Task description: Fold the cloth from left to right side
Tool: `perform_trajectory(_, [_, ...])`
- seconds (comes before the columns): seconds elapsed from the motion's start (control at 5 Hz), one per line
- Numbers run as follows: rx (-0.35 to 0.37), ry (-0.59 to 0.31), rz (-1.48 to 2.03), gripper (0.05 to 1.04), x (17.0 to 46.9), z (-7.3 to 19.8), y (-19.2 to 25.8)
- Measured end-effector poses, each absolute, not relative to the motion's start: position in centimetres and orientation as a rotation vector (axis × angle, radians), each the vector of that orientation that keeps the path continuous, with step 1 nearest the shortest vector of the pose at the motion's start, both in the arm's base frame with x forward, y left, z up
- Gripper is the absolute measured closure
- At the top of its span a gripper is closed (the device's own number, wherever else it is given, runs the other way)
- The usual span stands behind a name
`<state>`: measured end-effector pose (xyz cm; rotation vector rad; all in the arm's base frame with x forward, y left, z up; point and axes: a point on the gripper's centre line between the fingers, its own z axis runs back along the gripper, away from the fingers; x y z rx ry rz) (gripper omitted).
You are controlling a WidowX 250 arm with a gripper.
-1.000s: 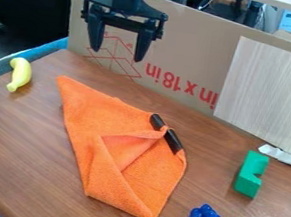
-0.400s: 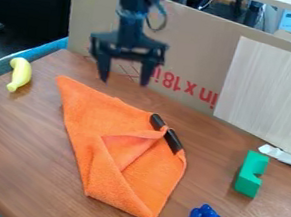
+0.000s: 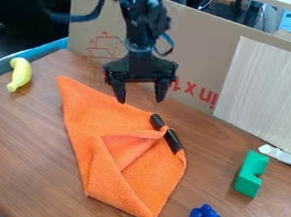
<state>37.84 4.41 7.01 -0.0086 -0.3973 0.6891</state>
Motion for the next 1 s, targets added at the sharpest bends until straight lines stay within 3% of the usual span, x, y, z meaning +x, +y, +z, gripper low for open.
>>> perform_trajectory(0.4, [0.047,-0.345,0.691,0.082,39.8,3.5,3.6])
perform_trajectory(0.8, [0.111,-0.359,0.734,0.082,38.9,3.7,5.7])
perform_trajectory(1.0, [0.086,-0.398,0.823,0.082,37.6,5.5,8.4])
